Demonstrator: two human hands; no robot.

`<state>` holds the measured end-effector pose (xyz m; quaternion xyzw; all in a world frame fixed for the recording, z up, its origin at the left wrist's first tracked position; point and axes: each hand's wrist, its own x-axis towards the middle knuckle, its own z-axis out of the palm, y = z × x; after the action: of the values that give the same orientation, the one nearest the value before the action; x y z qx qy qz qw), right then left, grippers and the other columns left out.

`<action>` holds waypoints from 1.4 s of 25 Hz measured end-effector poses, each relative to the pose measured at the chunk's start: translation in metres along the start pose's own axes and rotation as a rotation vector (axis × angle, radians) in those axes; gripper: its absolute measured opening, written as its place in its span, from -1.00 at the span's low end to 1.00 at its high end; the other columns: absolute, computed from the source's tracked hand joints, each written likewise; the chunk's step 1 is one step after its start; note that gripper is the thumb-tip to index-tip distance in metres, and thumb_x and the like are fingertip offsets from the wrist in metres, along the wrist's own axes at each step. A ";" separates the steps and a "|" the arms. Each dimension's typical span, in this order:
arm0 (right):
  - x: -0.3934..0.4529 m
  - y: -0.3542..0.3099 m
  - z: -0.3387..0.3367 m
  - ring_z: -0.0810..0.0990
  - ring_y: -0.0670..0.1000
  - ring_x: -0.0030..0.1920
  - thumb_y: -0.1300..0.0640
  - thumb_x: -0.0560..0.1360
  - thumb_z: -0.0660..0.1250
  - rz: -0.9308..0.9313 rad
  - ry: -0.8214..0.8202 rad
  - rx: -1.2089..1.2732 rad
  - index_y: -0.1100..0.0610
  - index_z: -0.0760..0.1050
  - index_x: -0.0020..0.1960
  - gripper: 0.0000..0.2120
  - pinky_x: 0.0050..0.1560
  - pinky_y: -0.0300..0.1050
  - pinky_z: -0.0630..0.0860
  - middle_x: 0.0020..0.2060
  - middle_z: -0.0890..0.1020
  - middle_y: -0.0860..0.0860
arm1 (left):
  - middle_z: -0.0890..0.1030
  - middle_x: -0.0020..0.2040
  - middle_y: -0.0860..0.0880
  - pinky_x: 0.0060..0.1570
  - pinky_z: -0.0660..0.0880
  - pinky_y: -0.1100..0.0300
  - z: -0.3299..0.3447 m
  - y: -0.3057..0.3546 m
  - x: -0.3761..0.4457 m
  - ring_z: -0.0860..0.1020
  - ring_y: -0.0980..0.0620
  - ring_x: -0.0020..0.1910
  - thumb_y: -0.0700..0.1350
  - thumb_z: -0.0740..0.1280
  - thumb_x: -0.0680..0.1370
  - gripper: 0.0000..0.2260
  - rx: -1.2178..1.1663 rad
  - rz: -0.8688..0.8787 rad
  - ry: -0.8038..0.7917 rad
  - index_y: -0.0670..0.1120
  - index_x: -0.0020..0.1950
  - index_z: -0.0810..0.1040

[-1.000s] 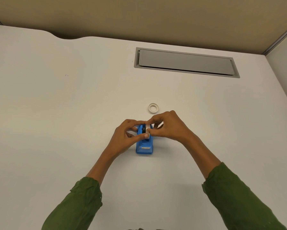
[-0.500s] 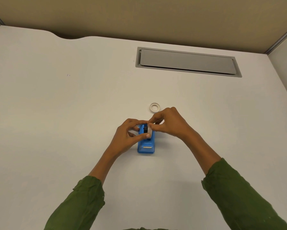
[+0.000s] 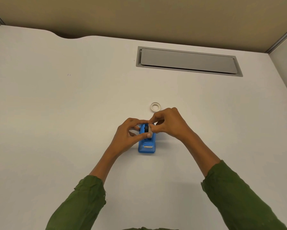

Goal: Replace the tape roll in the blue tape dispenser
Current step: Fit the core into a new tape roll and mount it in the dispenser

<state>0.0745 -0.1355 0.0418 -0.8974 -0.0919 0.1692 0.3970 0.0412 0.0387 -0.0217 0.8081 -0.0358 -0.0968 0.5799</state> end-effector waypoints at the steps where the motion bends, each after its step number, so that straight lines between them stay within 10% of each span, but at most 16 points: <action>1: 0.000 0.000 0.000 0.60 -0.18 -0.41 0.27 0.30 0.44 0.000 -0.003 0.003 0.14 0.66 -0.18 -0.89 -0.29 -0.36 0.52 -0.40 0.63 -0.06 | 0.53 0.05 0.10 -0.26 0.52 0.39 0.000 -0.001 0.000 0.55 0.15 -0.07 0.04 0.49 0.33 -0.65 0.002 -0.002 0.001 0.18 0.07 0.53; 21: -0.001 0.009 -0.009 0.65 -0.08 -0.22 0.15 0.27 0.53 -0.043 -0.103 -0.001 0.12 0.65 -0.05 -0.74 -0.10 -0.23 0.60 -0.18 0.70 0.01 | 0.52 0.03 0.14 -0.23 0.51 0.40 -0.003 0.004 -0.001 0.53 0.26 -0.08 0.08 0.45 0.34 -0.69 -0.015 -0.006 -0.020 0.22 0.06 0.53; 29: 0.004 0.009 -0.004 0.59 -0.30 -0.38 0.26 0.22 0.52 -0.004 -0.077 0.058 0.13 0.65 -0.17 -0.81 -0.34 -0.43 0.49 -0.35 0.65 -0.12 | 0.52 0.04 0.12 -0.21 0.50 0.43 -0.003 0.002 0.000 0.52 0.31 -0.08 0.14 0.43 0.31 -0.64 0.001 -0.001 -0.024 0.17 0.09 0.55; 35: 0.006 0.013 0.004 0.66 -0.04 -0.41 0.29 0.40 0.38 -0.023 0.037 0.164 0.18 0.64 -0.16 -0.92 -0.34 -0.24 0.61 -0.35 0.68 0.05 | 0.53 0.05 0.11 -0.21 0.52 0.40 -0.003 0.002 -0.001 0.52 0.32 -0.08 0.13 0.43 0.33 -0.66 -0.010 -0.014 -0.016 0.18 0.09 0.55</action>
<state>0.0792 -0.1395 0.0282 -0.8638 -0.0808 0.1550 0.4726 0.0406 0.0409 -0.0192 0.8047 -0.0342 -0.1074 0.5829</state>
